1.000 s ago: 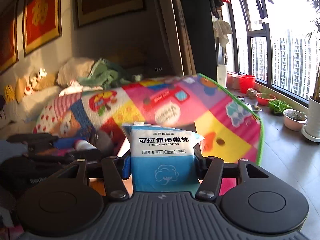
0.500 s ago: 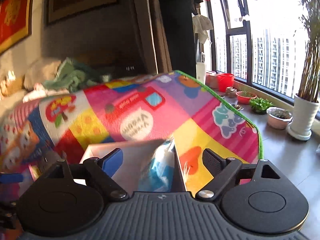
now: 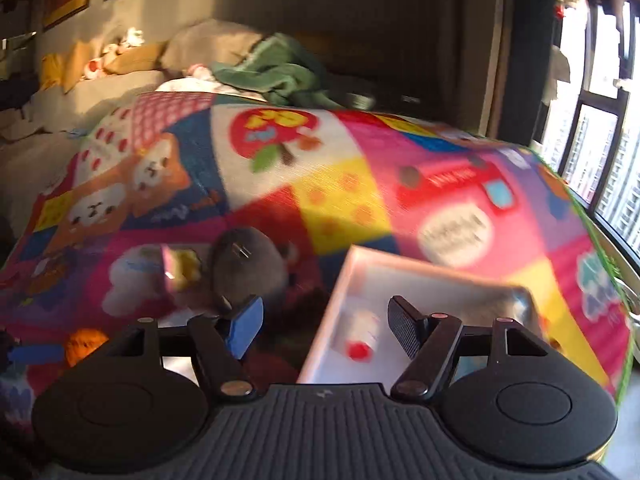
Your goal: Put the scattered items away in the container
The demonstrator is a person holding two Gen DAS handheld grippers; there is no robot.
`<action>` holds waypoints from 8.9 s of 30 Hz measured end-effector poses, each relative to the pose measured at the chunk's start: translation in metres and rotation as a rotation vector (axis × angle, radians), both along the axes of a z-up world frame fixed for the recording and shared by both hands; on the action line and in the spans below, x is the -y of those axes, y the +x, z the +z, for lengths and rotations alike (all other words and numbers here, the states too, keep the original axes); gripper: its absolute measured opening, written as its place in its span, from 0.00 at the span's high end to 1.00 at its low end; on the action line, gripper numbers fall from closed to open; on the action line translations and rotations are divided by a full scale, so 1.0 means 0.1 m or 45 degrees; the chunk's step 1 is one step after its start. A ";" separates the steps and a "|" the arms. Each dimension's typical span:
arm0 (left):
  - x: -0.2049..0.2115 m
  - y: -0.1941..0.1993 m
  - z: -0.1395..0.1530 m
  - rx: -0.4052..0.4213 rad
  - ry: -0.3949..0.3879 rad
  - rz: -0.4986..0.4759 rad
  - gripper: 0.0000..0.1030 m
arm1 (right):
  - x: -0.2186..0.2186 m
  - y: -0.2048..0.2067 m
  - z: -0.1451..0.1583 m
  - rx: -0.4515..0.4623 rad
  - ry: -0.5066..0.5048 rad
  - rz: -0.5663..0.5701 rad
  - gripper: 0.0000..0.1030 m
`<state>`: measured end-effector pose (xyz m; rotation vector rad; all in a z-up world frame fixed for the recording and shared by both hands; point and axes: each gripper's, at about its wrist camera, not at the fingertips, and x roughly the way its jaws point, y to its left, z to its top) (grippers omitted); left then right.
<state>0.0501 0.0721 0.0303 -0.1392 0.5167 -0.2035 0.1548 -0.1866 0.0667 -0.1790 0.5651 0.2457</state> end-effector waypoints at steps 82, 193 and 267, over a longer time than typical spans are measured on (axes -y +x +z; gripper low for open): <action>0.39 0.03 -0.02 -0.053 0.284 -0.241 0.63 | 1.44 -1.55 -1.03 -0.124 0.398 -0.501 0.00; 1.00 -0.17 -0.15 -0.046 0.318 -0.306 0.03 | 1.24 -1.85 -0.81 -0.040 0.212 -0.344 0.19; 0.95 -0.85 -0.13 -0.134 0.311 -0.329 0.41 | 0.95 -2.22 -0.76 -0.078 0.047 -0.281 0.18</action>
